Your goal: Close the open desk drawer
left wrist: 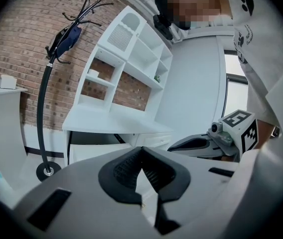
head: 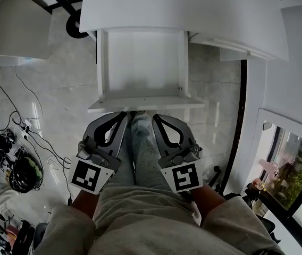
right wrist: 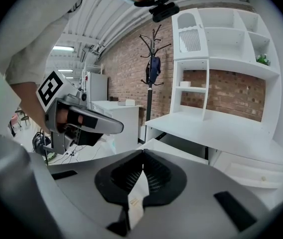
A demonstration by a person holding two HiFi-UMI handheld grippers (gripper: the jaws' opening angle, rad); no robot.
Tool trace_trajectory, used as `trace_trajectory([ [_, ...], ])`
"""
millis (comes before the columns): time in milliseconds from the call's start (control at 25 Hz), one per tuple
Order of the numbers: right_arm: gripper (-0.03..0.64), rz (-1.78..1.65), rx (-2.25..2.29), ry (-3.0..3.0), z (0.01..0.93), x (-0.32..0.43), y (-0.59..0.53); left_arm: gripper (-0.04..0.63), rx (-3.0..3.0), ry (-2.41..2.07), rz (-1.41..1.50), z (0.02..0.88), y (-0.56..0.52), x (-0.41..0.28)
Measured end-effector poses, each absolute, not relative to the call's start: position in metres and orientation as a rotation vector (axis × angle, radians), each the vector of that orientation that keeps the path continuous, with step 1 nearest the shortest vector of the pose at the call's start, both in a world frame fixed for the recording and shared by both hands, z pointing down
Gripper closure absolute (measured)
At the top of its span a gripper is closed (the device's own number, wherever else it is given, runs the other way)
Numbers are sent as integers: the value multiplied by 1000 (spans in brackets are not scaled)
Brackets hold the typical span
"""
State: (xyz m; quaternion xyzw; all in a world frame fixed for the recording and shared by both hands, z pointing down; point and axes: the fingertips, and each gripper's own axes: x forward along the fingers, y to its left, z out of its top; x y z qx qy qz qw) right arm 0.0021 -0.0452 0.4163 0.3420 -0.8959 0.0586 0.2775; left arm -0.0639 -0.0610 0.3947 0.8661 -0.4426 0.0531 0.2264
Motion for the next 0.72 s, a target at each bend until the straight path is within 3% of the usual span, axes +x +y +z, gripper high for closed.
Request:
trace_trajectory([
  [720,588,244,834,-2381,479,3,-38,578,2340,-1184,236,457,-44,-61],
])
